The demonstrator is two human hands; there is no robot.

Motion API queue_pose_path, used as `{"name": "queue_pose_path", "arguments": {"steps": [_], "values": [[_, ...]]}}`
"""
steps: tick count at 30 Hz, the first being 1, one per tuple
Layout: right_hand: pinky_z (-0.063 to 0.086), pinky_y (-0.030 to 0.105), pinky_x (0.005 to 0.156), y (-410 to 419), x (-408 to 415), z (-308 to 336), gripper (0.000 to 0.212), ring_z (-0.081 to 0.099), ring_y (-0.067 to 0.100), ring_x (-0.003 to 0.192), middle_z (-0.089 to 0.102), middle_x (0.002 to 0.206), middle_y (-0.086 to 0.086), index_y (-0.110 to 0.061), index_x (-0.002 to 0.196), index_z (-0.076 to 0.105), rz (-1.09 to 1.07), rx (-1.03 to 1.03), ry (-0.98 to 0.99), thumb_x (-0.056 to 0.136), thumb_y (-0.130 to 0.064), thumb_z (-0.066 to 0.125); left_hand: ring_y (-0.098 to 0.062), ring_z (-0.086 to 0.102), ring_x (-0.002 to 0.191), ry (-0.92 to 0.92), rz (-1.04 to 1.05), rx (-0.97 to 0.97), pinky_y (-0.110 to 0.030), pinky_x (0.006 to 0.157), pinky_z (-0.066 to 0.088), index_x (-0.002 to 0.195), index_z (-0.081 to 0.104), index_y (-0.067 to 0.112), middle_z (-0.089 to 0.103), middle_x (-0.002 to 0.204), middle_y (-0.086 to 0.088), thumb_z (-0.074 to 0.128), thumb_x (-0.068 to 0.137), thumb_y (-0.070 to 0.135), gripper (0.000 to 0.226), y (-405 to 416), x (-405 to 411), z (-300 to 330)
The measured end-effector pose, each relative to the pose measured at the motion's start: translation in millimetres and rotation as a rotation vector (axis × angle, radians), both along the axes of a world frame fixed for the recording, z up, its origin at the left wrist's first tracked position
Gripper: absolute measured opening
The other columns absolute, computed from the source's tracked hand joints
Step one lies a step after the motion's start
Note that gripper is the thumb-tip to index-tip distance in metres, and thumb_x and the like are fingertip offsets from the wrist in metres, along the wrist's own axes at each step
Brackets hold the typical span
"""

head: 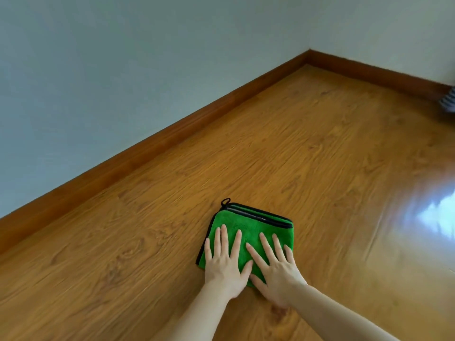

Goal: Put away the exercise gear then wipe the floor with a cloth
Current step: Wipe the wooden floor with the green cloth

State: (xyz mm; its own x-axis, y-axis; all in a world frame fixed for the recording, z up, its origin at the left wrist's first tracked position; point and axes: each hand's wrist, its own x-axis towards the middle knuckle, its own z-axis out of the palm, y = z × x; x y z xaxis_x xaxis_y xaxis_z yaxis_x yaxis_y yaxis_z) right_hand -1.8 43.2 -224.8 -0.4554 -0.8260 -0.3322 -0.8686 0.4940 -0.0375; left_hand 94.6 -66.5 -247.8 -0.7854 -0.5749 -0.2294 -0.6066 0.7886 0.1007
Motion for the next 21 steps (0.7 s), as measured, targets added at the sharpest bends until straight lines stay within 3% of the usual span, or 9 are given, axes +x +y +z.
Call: {"name": "queue_pose_path", "arguments": {"steps": [2, 3, 4, 8, 12, 15, 16, 19, 21], "values": [[0.052, 0.047, 0.081, 14, 18, -6, 0.063, 0.060, 0.036, 0.112, 0.055, 0.132, 0.008, -0.035, 0.138, 0.038, -0.058, -0.042, -0.005, 0.091, -0.062, 0.007, -0.040, 0.013, 0.140, 0.020, 0.047, 0.012, -0.048, 0.107, -0.009, 0.145, 0.017, 0.019, 0.016, 0.150, -0.027, -0.007, 0.082, 0.069, 0.084, 9, 18, -1], [0.053, 0.045, 0.078, 22, 27, -9, 0.062, 0.062, 0.034, 0.109, 0.060, 0.128, 0.006, -0.035, 0.141, 0.031, -0.056, -0.064, 0.004, 0.090, -0.063, 0.009, -0.039, 0.029, 0.136, 0.041, 0.039, 0.067, -0.049, 0.107, 0.000, 0.140, 0.035, 0.015, 0.036, 0.143, -0.027, 0.012, 0.086, 0.065, 0.077, 14, 26, -5], [0.054, 0.045, 0.078, 30, 33, -11, 0.063, 0.062, 0.033, 0.109, 0.061, 0.128, 0.005, -0.035, 0.142, 0.023, -0.046, -0.090, 0.000, 0.089, -0.065, 0.010, -0.038, 0.029, 0.136, 0.037, 0.008, 0.057, -0.050, 0.107, 0.005, 0.138, 0.040, 0.012, 0.041, 0.140, -0.026, 0.021, 0.086, 0.062, 0.075, 19, 34, -7], [0.044, 0.048, 0.093, 58, 55, -14, 0.066, 0.048, 0.036, 0.119, 0.052, 0.135, 0.006, -0.036, 0.145, 0.013, 0.000, -0.161, 0.004, 0.086, -0.066, 0.012, -0.032, -0.004, 0.144, 0.159, -0.070, -0.041, -0.051, 0.108, 0.005, 0.148, 0.013, 0.017, 0.013, 0.149, -0.021, 0.010, 0.084, 0.069, 0.082, 38, 66, -24], [0.052, 0.048, 0.081, 75, 72, -19, 0.092, 0.035, 0.037, 0.126, 0.021, 0.153, 0.012, -0.033, 0.149, 0.008, 0.016, -0.181, -0.013, 0.071, -0.070, 0.041, -0.034, -0.005, 0.144, 0.139, -0.153, -0.059, -0.051, 0.109, 0.004, 0.148, 0.015, 0.021, 0.000, 0.154, -0.021, 0.010, 0.082, 0.072, 0.084, 52, 86, -28], [0.046, 0.046, 0.087, 78, 76, -19, 0.100, 0.000, 0.038, 0.144, -0.003, 0.158, 0.009, -0.033, 0.149, 0.006, 0.011, -0.203, -0.005, 0.064, -0.071, 0.041, -0.033, -0.005, 0.144, 0.124, -0.154, -0.057, -0.050, 0.111, 0.002, 0.148, 0.016, 0.023, -0.003, 0.155, -0.021, 0.010, 0.081, 0.073, 0.083, 53, 92, -30], [0.050, 0.046, 0.084, 78, 75, -20, 0.102, 0.001, 0.039, 0.144, -0.001, 0.158, 0.010, -0.032, 0.149, 0.004, 0.011, -0.192, -0.018, 0.062, -0.072, 0.042, -0.033, -0.005, 0.144, 0.113, -0.147, -0.041, -0.050, 0.112, 0.000, 0.148, 0.016, 0.024, -0.002, 0.155, -0.020, 0.011, 0.081, 0.073, 0.083, 52, 92, -29], [0.058, 0.040, 0.071, 76, 73, -15, 0.117, 0.054, 0.035, 0.119, 0.037, 0.144, 0.007, -0.030, 0.148, -0.003, -0.020, -0.149, -0.096, 0.054, -0.076, 0.050, -0.031, -0.006, 0.144, 0.087, -0.150, -0.039, -0.048, 0.112, -0.006, 0.147, 0.019, 0.026, -0.003, 0.155, -0.019, 0.012, 0.080, 0.074, 0.082, 49, 91, -28], [0.058, 0.034, 0.071, 76, 68, -8, 0.118, 0.067, 0.025, 0.103, 0.058, 0.129, 0.000, -0.031, 0.146, -0.007, -0.025, -0.161, -0.121, 0.054, -0.077, 0.050, -0.031, -0.008, 0.144, 0.079, -0.174, -0.028, -0.048, 0.112, -0.003, 0.146, 0.022, 0.029, -0.004, 0.155, -0.018, 0.012, 0.079, 0.075, 0.081, 46, 89, -27]]}}
